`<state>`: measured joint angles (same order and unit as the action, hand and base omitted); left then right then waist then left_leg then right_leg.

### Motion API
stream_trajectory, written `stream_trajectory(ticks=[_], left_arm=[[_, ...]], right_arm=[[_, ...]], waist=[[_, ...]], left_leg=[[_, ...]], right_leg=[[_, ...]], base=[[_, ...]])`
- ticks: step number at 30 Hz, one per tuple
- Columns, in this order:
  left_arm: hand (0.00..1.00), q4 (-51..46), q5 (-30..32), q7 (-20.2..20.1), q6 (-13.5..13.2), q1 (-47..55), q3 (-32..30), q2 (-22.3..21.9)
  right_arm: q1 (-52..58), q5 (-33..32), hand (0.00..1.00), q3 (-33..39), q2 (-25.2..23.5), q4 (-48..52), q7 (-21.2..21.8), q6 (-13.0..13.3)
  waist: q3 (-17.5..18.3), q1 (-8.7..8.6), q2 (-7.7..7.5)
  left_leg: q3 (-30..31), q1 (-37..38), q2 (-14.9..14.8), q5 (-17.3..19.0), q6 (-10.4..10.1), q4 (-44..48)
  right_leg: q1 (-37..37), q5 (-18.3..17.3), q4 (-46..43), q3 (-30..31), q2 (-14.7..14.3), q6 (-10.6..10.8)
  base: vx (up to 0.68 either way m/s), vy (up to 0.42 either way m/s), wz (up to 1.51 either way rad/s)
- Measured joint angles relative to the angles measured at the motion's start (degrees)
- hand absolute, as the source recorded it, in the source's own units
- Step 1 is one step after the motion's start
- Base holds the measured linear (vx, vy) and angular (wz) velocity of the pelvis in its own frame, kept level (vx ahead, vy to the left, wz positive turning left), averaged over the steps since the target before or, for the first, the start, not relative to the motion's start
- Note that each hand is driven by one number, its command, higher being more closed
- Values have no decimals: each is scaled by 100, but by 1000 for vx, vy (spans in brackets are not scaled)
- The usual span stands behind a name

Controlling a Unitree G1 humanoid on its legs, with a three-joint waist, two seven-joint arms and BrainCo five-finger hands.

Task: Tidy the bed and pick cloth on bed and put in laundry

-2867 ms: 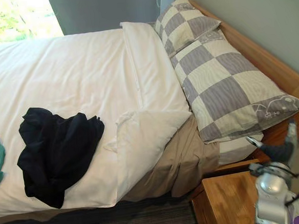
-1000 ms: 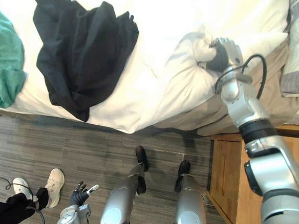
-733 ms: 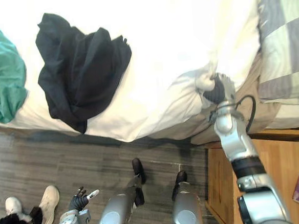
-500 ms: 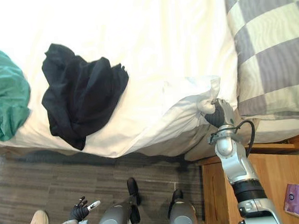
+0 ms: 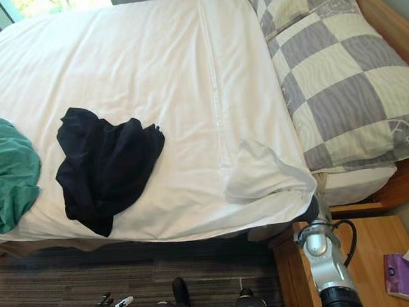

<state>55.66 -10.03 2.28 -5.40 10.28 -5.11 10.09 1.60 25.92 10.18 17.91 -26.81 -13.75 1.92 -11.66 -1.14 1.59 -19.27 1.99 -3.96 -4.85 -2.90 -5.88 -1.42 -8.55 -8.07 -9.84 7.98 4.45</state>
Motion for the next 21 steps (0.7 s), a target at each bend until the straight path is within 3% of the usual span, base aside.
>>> stream_trajectory(ticks=[5, 8, 17, 18, 21], left_arm=[[0, 139, -2, -1, 7, 140, -66, -205], [0, 158, -10, -1, 9, 172, -193, -309], [0, 129, -61, -67, 9, 219, -441, -328], [0, 129, -62, -67, 10, 228, -442, -328], [0, 129, -63, -69, 18, 279, -448, -325]], right_arm=[[548, -267, 0, 356, -212, -297, -8, -246], [842, -461, 0, 652, -329, -298, -49, -280], [1173, -692, 0, 1274, -597, 230, -93, -363], [1170, -732, 100, 1319, -597, 334, -107, -363], [1061, -1030, 100, 1465, -562, 757, -168, -352]], waist=[[37, -149, 60], [172, -153, 112], [289, -151, 52], [287, -148, 49], [298, -141, 34]], left_leg=[[-182, 76, -23, 45, 8, -5], [-288, 112, -46, 98, 13, -6], [-369, 146, -126, 139, -22, -6], [-368, 160, -126, 145, -22, -6], [-362, 181, -126, 168, -27, -6]], right_leg=[[14, 29, 26, 145, -27, -11], [12, 41, 46, 278, -60, -11], [-65, 67, 116, 273, -130, -52], [-81, 67, 121, 274, -130, -52], [-104, 65, 172, 274, -135, -54]], base=[[-1, 16, -19], [42, 16, -24], [47, -10, -2], [47, 1, -1], [26, 2, -1]])
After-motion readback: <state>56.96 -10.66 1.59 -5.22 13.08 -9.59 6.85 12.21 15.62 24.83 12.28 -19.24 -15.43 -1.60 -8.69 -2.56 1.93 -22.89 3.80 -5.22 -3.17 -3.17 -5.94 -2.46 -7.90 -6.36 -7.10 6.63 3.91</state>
